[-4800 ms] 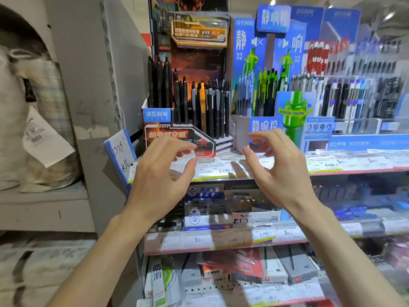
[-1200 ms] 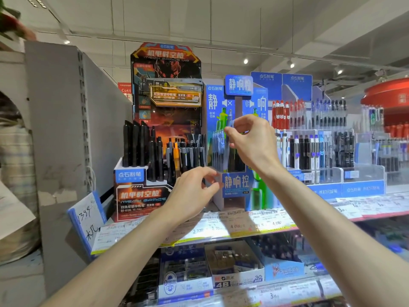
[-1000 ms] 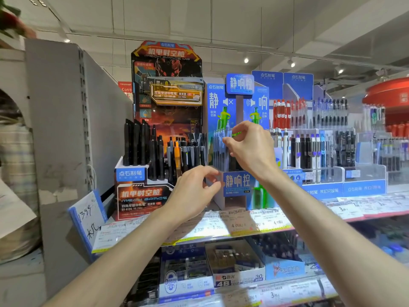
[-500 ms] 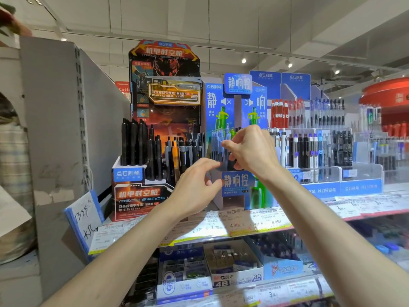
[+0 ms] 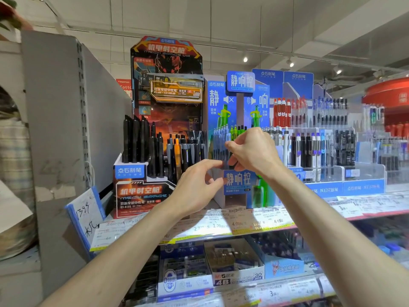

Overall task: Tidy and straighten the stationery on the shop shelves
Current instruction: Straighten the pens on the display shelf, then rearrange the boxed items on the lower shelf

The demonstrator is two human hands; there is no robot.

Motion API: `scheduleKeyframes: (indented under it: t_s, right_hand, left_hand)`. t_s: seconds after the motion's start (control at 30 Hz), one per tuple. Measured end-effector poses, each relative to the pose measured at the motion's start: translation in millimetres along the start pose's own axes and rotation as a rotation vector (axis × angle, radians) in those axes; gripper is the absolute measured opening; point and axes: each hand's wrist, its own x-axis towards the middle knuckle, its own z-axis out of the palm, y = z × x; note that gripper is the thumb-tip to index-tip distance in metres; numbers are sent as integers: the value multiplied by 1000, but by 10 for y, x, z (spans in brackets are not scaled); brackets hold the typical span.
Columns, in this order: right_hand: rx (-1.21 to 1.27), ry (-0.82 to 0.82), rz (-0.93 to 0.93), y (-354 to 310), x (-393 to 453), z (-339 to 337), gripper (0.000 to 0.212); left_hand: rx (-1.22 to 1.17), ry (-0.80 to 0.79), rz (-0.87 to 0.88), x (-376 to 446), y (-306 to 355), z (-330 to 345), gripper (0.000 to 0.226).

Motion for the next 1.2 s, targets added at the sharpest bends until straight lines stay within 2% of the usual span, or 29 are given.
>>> scheduleKeyframes:
  t_s: [0.2,0.4,0.53,0.73,1.2]
  right_hand:
    - [-92,43,-57,34,4,26,45]
    - [-68,55,-60,85,4,75,46]
    - [56,71,-33,100,-87,101,41]
    - [266,50,9,167,-277,39,17]
    - [500,4,-35,259,-1288,110,13]
  left_hand:
    - [2,-3,7,11,-27,15,46]
    - [8,-2,7,12,-29,31,46]
    - [11,-6,3,-2,-9,26,46]
    - [2,25,-3,-123,9,-37,42]
    - [-161,144,-109,-1098,-29,-282,21]
